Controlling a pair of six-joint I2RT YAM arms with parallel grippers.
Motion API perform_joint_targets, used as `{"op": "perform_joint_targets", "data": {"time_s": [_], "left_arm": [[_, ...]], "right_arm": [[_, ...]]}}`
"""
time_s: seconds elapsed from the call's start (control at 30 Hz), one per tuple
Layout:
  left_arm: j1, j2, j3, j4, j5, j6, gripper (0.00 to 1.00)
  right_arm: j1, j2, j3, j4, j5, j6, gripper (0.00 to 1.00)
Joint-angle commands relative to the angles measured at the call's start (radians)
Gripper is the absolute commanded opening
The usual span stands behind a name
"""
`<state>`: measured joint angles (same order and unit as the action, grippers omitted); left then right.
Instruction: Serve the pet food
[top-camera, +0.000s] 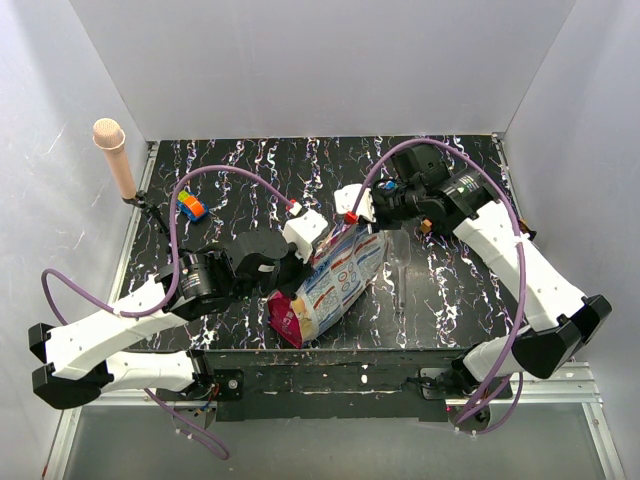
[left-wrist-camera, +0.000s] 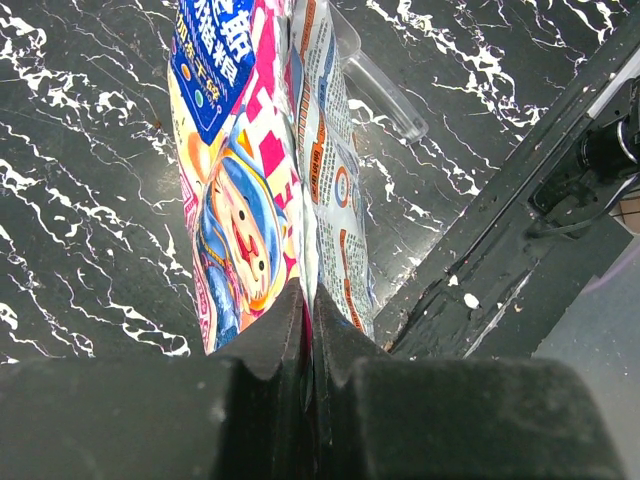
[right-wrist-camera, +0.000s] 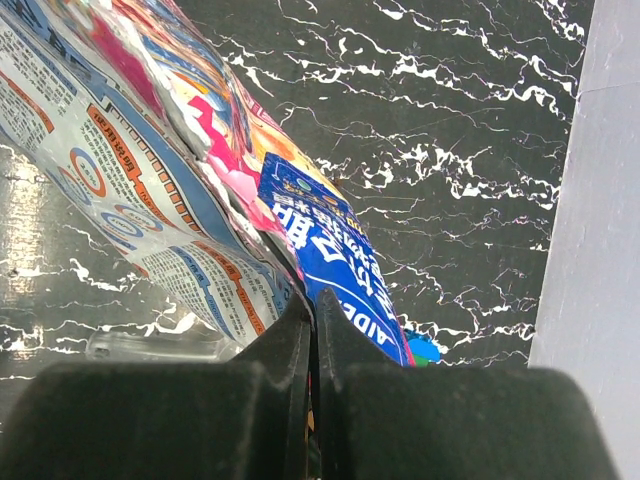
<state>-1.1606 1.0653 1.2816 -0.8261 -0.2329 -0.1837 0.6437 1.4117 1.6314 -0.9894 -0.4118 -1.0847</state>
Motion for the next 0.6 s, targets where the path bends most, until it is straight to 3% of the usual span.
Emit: {"op": "perform_joint_targets", "data": {"time_s": [0.0, 0.03, 0.07, 0.17, 0.37, 0.43, 0.5, 0.53, 0.57], "left_arm": [[-0.01, -0.054, 0.022, -0.05, 0.023, 0.012, 0.0], [-0.01, -0.054, 0.021, -0.05, 0.024, 0.012, 0.0], [-0.01, -0.053, 0.022, -0.05, 0.024, 0.012, 0.0], [-0.01, -0.057, 0.018, -0.047, 0.023, 0.009, 0.0], [-0.01, -0.057, 0.016, -0.048, 0.02, 0.009, 0.0], [-0.01, -0.057, 0.019, -0.048, 0.024, 0.009, 0.0], [-0.01, -0.056, 0.021, -0.051, 0.026, 0.009, 0.0], [-0.01, -0.056, 0.022, -0.051, 0.026, 0.01, 0.0], [-0.01, -0.056, 0.022, -0.051, 0.026, 0.01, 0.0]], "right_arm": [[-0.107, 0.009, 0.061, 0.144, 0.286, -0.023, 0.03], [-0.116, 0.003, 0.055, 0.153, 0.283, -0.024, 0.14], [-0.124, -0.002, 0.047, 0.159, 0.286, -0.032, 0.2], [-0.151, -0.003, 0.047, 0.146, 0.275, -0.049, 0.26], [-0.185, -0.007, 0.027, 0.144, 0.292, -0.087, 0.27], [-0.188, 0.0, 0.034, 0.146, 0.289, -0.087, 0.26], [-0.188, 0.007, 0.05, 0.137, 0.274, -0.083, 0.14], [-0.188, 0.012, 0.056, 0.135, 0.278, -0.083, 0.02], [-0.187, 0.021, 0.067, 0.129, 0.286, -0.081, 0.01]]}}
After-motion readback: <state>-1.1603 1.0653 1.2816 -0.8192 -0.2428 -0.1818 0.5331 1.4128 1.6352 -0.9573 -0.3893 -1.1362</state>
